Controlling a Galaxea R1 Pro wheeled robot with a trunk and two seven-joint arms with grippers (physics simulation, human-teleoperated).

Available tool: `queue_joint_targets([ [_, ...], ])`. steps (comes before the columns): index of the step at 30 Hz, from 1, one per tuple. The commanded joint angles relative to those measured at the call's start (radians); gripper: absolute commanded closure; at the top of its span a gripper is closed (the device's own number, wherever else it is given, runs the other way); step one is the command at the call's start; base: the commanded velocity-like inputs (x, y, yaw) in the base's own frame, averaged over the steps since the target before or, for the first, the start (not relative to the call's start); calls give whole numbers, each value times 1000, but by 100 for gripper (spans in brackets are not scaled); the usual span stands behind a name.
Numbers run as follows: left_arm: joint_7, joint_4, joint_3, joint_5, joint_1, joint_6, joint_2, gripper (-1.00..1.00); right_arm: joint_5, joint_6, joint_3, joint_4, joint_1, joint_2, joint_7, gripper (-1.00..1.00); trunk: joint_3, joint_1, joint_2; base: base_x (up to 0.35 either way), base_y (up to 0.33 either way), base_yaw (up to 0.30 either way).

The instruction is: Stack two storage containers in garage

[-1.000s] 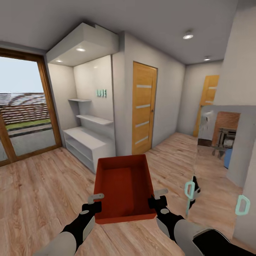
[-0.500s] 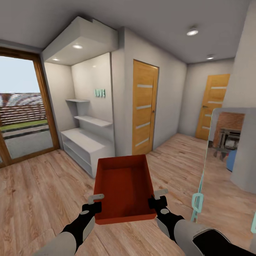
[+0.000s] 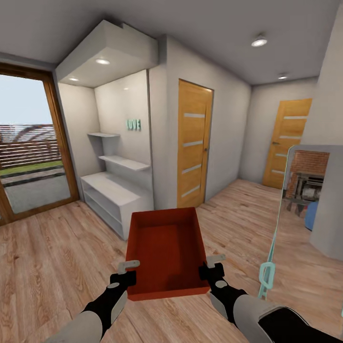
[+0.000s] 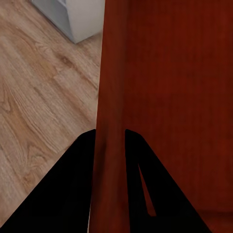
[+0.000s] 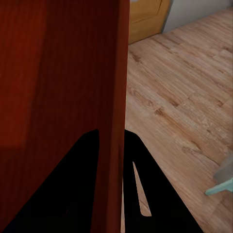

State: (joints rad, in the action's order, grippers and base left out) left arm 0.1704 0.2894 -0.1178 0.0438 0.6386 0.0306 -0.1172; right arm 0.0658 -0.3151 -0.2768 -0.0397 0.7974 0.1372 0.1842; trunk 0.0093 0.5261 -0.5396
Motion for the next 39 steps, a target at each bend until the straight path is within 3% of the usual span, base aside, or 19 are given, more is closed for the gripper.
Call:
queue_joint_targets([
  [1, 9, -4, -3, 5, 0, 3, 22, 100, -6, -33, 21, 23, 2, 1, 4, 100, 0, 1, -1, 265, 0, 0],
  [27, 8, -5, -3, 5, 0, 3, 24, 100, -8, -34, 21, 23, 2, 0, 3, 100, 0, 1, -1, 318, 0, 0],
  [39, 8, -6, -2, 4, 0, 3, 24, 100, -7, -83, 21, 15, 2, 1, 3, 100, -13, 1, -1, 321, 0, -139],
])
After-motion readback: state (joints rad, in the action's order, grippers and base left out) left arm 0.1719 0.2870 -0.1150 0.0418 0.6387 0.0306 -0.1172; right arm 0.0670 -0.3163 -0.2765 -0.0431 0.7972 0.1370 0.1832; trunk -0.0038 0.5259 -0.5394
